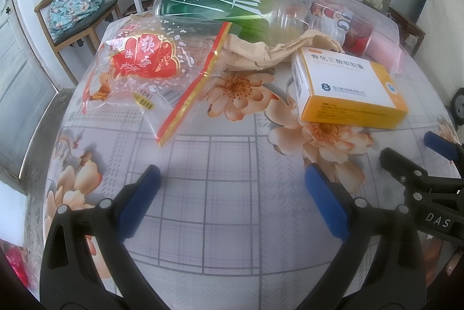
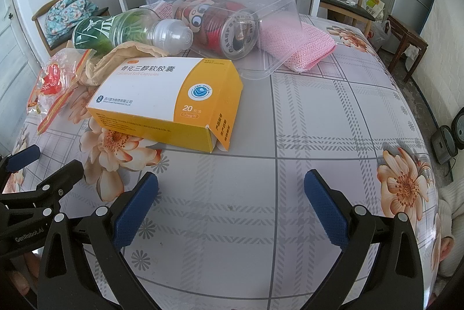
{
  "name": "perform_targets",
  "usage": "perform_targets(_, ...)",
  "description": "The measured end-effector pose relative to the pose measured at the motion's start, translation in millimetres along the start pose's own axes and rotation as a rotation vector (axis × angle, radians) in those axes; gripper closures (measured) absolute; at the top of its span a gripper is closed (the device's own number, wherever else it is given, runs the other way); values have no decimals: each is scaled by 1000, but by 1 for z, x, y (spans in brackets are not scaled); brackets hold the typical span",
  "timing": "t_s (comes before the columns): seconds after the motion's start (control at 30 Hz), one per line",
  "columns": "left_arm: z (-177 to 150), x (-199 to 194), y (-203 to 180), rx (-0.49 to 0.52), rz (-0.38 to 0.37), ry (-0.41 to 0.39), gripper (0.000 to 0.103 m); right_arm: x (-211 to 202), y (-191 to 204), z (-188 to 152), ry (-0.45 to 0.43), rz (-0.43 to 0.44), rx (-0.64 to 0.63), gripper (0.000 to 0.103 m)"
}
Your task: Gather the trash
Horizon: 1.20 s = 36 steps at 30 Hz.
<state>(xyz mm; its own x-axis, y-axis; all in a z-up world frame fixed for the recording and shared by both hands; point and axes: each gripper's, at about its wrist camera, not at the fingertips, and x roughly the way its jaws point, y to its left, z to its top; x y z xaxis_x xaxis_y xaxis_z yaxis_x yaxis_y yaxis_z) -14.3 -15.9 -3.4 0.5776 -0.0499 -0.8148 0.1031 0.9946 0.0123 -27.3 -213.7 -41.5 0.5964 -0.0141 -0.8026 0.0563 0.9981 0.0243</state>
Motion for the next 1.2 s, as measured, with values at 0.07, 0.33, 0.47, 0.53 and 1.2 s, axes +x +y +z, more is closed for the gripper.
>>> perform_targets(0.07, 0, 0, -1, 2, -1, 1, 7, 0, 0, 0, 0, 0, 0, 6)
perform_targets(0.33, -10, -12, 6, 14, 3, 29, 7, 0, 0, 0, 0, 0, 0, 6)
perform_targets(0.47, -7, -41, 30, -13, 8, -22, 7, 0, 0, 0, 0, 0, 0, 6)
perform_targets(0.53, 3, -49, 40, -13, 11, -41, 7, 0, 0, 0, 0, 0, 0, 6)
perform_targets(1.2, 87, 31, 63, 142, -72, -2, 7, 0, 0, 0, 0, 0, 0, 6)
